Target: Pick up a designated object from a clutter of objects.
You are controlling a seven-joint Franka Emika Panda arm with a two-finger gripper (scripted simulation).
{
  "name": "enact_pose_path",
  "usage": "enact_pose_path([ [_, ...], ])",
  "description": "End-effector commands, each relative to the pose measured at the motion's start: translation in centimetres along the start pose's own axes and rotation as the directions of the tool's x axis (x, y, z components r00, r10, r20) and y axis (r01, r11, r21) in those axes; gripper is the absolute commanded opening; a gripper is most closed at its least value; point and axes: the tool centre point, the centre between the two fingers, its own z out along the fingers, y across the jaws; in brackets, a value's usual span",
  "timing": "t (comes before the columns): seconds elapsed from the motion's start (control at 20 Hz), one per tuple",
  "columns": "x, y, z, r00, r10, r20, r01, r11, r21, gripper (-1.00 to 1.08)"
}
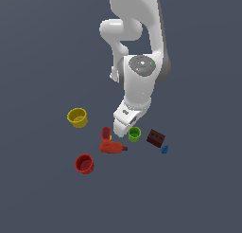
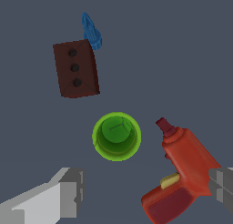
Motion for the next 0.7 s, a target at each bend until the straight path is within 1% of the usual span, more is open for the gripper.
enact_pose_path([
  [0.0,0.2,-0.4,1.4,0.997,-0.075,-0.002,0.075,0.997,0.0,1.0],
  [0.3,0.5,-1.2,3.9,0.977,-0.211,-0.008,0.211,0.977,0.002,1.0],
  [0.65,0.7,-1.8,5.5,0.954,-0.3,-0.014,0.3,0.954,0.003,1.0],
])
